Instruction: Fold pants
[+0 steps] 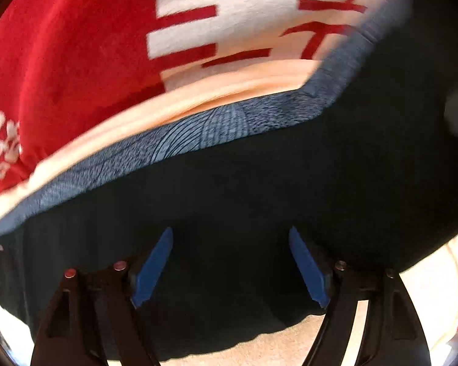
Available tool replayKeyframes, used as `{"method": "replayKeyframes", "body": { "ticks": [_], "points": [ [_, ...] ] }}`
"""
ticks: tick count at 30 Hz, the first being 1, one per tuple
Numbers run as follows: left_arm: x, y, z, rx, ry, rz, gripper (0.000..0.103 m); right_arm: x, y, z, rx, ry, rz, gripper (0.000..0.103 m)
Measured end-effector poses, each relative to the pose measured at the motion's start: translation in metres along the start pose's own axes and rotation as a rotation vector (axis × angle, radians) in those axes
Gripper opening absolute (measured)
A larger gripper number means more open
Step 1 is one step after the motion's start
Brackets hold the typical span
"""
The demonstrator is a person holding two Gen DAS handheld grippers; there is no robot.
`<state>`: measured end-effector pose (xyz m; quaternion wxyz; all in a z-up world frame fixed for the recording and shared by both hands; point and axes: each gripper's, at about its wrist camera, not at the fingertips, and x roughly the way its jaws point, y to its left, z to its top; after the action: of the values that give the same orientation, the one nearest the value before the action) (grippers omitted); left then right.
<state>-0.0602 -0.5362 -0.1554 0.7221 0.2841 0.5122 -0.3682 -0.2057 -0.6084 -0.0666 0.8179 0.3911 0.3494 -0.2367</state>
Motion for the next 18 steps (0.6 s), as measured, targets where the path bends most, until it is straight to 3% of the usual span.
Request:
{"method": "replayKeyframes", "body": {
  "ticks": [4, 8, 12, 18],
  "points": [
    [-0.005, 0.022, 0.000, -0.044, 0.024, -0.090, 0.079, -0.004, 0.057, -0.002, -0.220, 0.013, -0.037, 0.011],
    [-0.031, 0.070, -0.014, -0.136, 0.012, -0.116, 0.079, -0.005, 0.098, -0.004, -0.329, 0.029, -0.047, 0.011],
    [-0.061, 0.137, -0.038, -0.181, -0.024, -0.078, 0.079, 0.006, 0.147, -0.019, -0.439, 0.069, -0.045, 0.011],
    [-0.060, 0.246, -0.080, -0.275, 0.015, 0.014, 0.079, 0.067, 0.229, -0.089, -0.662, 0.198, -0.079, 0.011]
  ]
}}
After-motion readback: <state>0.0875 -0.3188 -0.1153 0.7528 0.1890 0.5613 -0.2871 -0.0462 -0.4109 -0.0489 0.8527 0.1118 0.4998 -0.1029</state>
